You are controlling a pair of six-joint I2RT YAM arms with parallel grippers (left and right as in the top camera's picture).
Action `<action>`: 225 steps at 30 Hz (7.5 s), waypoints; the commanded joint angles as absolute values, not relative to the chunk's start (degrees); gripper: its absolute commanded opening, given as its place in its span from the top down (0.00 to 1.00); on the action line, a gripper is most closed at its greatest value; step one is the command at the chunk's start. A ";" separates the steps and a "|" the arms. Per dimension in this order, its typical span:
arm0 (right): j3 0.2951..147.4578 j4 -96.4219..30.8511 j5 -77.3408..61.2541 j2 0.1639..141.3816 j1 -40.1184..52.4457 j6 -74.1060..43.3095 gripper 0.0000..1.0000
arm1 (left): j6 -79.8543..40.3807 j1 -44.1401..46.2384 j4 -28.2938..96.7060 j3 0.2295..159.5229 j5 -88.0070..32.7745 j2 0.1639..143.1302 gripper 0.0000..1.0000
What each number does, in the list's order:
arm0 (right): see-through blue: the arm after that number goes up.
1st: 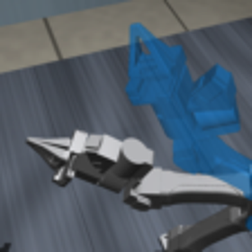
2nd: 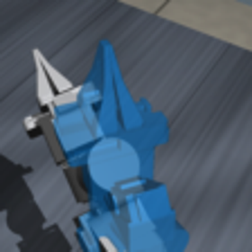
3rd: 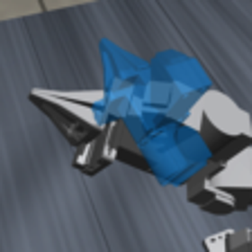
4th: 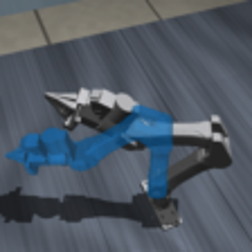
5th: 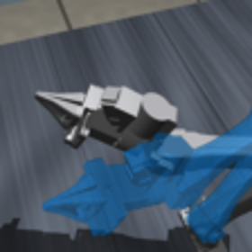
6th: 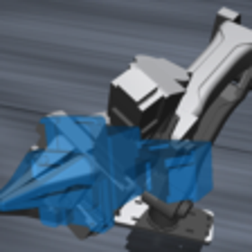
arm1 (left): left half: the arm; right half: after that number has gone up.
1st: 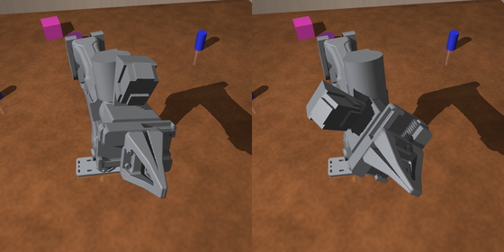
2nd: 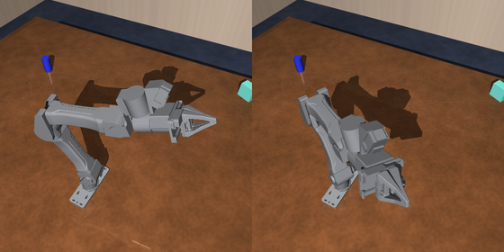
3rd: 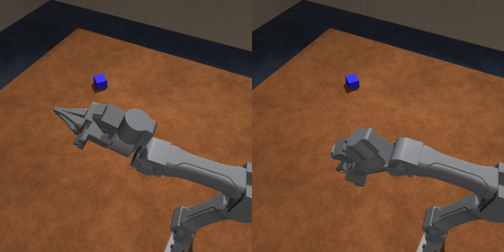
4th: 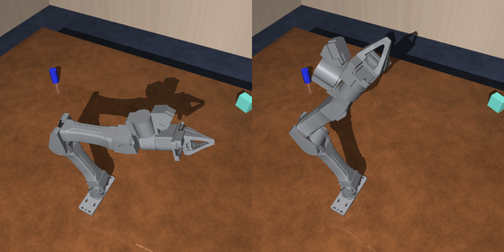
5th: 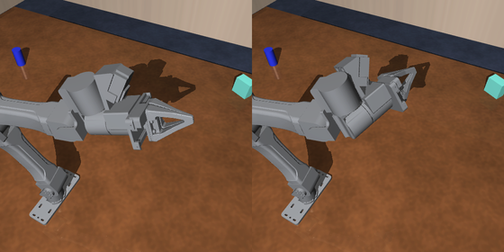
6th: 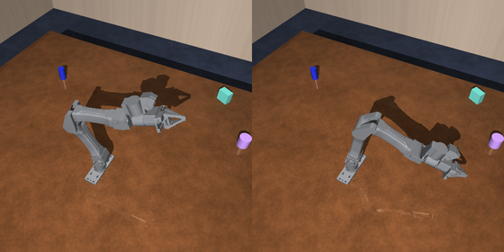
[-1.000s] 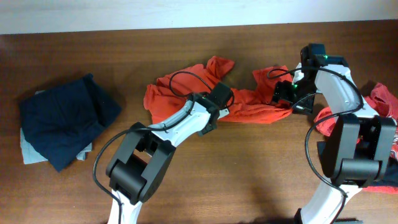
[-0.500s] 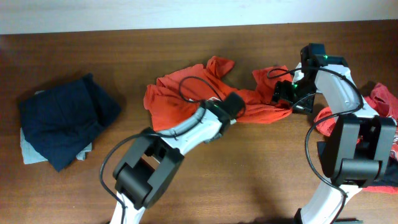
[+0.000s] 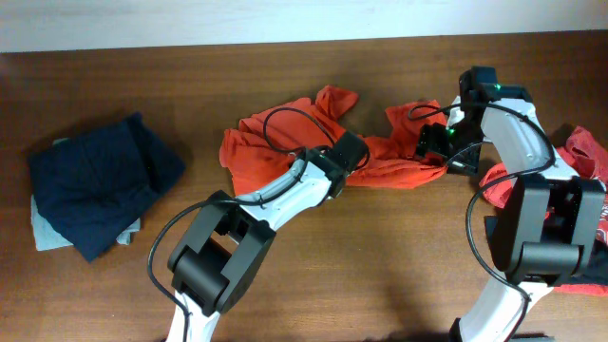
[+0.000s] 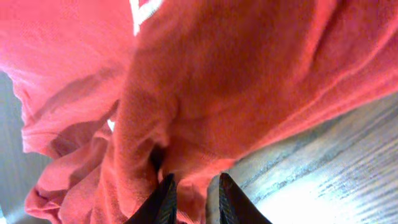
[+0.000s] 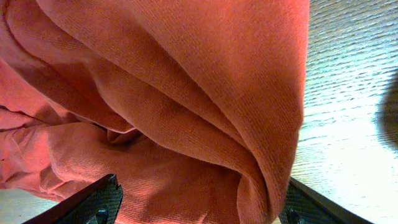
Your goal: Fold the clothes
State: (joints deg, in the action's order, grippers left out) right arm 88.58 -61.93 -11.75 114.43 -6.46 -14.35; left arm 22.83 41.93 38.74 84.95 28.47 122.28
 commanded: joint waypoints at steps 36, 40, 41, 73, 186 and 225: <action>88.40 -62.76 -12.21 112.86 -6.83 -13.74 0.21 | 21.89 38.83 65.78 110.19 28.23 107.92 1.00; 88.40 -62.74 -12.21 112.86 -6.83 -13.74 0.21 | 21.93 38.79 68.69 113.43 28.10 104.38 1.00; 88.40 -62.74 -12.21 112.86 -6.83 -13.72 0.21 | 21.93 38.72 68.75 113.43 28.10 104.07 0.99; 89.30 -44.16 -23.44 113.10 -0.69 -17.04 0.26 | 24.08 35.07 75.29 113.43 32.86 103.57 0.99; 105.45 -73.73 -8.71 98.72 -14.22 -13.76 0.96 | 9.96 27.66 71.68 116.16 21.56 103.68 1.00; 104.36 -70.72 -21.23 107.35 -3.66 1.15 0.53 | 12.51 23.62 74.22 117.05 30.68 88.16 1.00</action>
